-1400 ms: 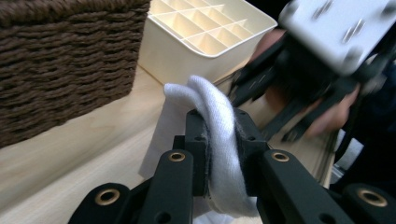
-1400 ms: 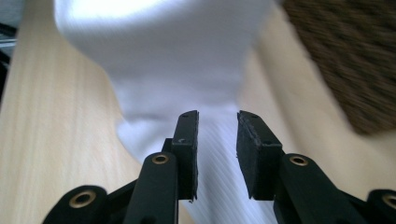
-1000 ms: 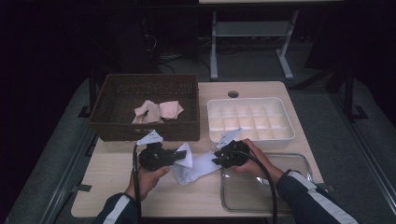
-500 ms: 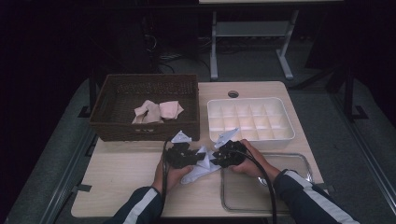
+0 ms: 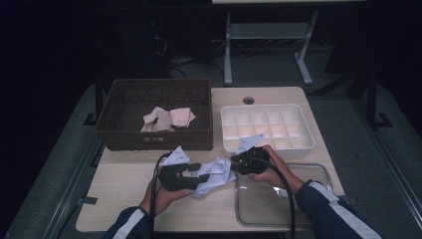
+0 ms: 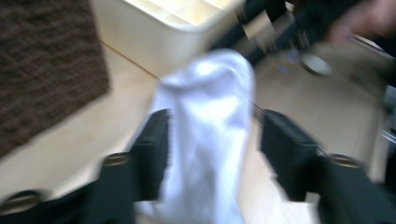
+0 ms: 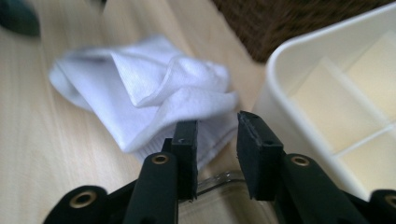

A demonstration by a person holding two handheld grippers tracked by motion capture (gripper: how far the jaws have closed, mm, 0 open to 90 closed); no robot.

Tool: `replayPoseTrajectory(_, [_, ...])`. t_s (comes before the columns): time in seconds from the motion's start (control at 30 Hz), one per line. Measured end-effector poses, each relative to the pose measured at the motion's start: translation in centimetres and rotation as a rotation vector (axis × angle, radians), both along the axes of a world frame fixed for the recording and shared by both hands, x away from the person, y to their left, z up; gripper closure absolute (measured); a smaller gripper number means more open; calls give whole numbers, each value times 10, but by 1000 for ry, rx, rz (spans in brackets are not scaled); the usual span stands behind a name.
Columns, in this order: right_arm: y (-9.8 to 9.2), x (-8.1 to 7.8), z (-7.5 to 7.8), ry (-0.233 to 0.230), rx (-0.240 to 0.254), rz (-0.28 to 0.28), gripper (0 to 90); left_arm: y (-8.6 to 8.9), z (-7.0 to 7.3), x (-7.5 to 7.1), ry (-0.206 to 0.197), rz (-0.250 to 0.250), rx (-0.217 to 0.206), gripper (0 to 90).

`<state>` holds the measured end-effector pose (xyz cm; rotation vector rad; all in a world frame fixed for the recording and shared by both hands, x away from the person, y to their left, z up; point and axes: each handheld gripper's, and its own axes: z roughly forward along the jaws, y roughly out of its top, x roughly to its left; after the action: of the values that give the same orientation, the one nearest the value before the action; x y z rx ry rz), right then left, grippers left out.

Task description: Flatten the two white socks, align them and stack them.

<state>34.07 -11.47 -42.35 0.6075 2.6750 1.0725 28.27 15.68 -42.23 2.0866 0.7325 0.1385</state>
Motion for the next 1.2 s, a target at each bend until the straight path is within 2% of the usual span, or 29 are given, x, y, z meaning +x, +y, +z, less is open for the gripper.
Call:
replayPoseTrajectory(0.03, [-3, -1, 5, -16, 14, -12, 691, -1, -4, -1, 6, -6, 21, 522])
replayPoseTrajectory(0.13, [-6, -3, 13, -34, 27, -38, 696, -6, -16, 3, 26, -27, 42, 612])
replayPoseTrajectory(0.17, [-6, -3, 13, -34, 27, -38, 696, -8, -19, 4, 31, -31, 50, 612])
replayPoseTrajectory(0.2, [-8, -4, 17, -48, 38, -33, 696, -14, -26, 5, 42, -63, 72, 643])
replayPoseTrajectory(0.23, [-8, -4, 17, -48, 38, -33, 696, -14, -26, 5, 42, -63, 72, 660])
replayPoseTrajectory(0.3, [-9, -6, 18, -46, 52, -43, 698, -21, -32, 3, 22, -92, 134, 659])
replayPoseTrajectory(0.33, [-8, -7, 19, -43, 60, -41, 699, -23, -35, 3, 26, -97, 146, 644])
replayPoseTrajectory(0.37, [-7, -8, 19, -36, 70, -30, 700, -24, -37, 2, 32, -88, 141, 613])
replayPoseTrajectory(0.47, [1, -13, 20, -33, 80, 7, 704, -23, -36, 3, 38, -88, 126, 594])
replayPoseTrajectory(0.53, [6, -17, 21, -44, 83, 13, 709, -22, -35, 3, 38, -85, 119, 536])
replayPoseTrajectory(0.57, [12, -20, 22, -58, 90, 36, 719, -20, -33, 2, 43, -82, 115, 466])
replayPoseTrajectory(0.6, [12, -20, 22, -58, 90, 36, 719, -18, -31, 1, 41, -82, 109, 466])
replayPoseTrajectory(0.63, [14, -22, 22, -52, 95, 38, 721, -11, -25, -1, 34, -51, 79, 450])
replayPoseTrajectory(0.7, [22, -25, 19, -66, 82, 58, 734, 0, -19, 1, 13, 11, 56, 410])
replayPoseTrajectory(0.73, [28, -26, 15, -79, 69, 75, 745, 6, -17, 2, 5, 46, 50, 407])
replayPoseTrajectory(0.8, [34, -27, 12, -74, 51, 87, 759, 13, -17, 7, 6, 94, 44, 428])
replayPoseTrajectory(0.87, [36, -28, 10, -79, 43, 91, 762, 12, -22, 11, 23, 123, 54, 432])
replayPoseTrajectory(0.93, [41, -27, 5, -77, 18, 100, 764, 8, -28, 13, 34, 117, 81, 431])
replayPoseTrajectory(1.0, [42, -24, 0, -69, 4, 90, 770, -4, -36, 12, 31, 105, 142, 424])
replayPoseTrajectory(1.07, [41, -20, -4, -56, -15, 83, 771, -10, -40, 11, 12, 107, 197, 419])
replayPoseTrajectory(1.2, [37, -16, -13, -49, -77, 52, 772, -9, -40, 8, 1, 118, 222, 425])
